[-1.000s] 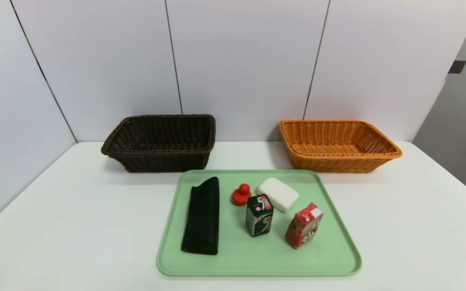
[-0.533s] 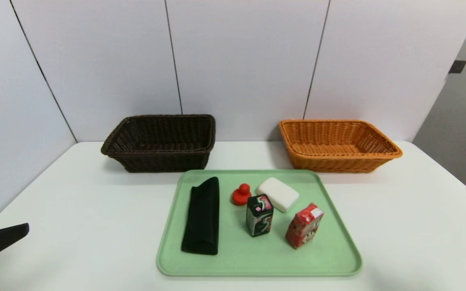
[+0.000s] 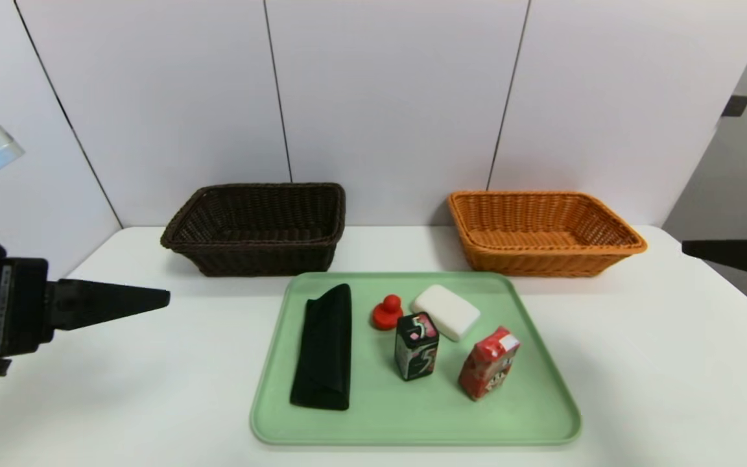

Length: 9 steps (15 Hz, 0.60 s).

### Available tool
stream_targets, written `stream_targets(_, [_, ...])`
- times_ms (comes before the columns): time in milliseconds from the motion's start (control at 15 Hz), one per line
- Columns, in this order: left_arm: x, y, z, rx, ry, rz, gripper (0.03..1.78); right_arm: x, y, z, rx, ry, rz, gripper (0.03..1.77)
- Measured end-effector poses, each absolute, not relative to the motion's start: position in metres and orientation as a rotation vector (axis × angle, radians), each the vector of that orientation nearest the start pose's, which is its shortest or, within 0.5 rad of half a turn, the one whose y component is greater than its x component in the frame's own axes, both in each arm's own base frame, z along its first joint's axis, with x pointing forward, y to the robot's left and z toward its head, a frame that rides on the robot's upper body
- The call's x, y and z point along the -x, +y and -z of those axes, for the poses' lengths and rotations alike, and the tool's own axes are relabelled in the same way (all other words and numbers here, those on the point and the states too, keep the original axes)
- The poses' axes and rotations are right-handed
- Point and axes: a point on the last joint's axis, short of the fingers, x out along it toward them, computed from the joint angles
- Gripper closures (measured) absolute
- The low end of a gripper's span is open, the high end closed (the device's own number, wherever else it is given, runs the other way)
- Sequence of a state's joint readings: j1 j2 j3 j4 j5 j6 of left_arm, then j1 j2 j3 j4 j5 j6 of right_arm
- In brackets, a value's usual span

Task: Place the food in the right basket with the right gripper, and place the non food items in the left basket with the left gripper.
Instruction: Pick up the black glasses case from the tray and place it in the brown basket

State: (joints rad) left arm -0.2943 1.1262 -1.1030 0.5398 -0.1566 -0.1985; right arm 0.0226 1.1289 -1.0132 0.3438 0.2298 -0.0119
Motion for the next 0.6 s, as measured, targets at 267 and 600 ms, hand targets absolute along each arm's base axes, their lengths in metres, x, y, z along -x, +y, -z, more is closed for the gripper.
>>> stream_targets(267, [-0.155, -0.071, -0.294, 0.168, 0.656, 0.427, 0.12, -0.164, 0.02, -0.28, -0.032, 0.497, -0.344, 0.1])
stream_targets(600, [-0.182, -0.115, -0.282, 0.142, 0.74, 0.399, 0.12, -0.176, 0.026, -0.273, -0.029, 0.552, -0.362, 0.1])
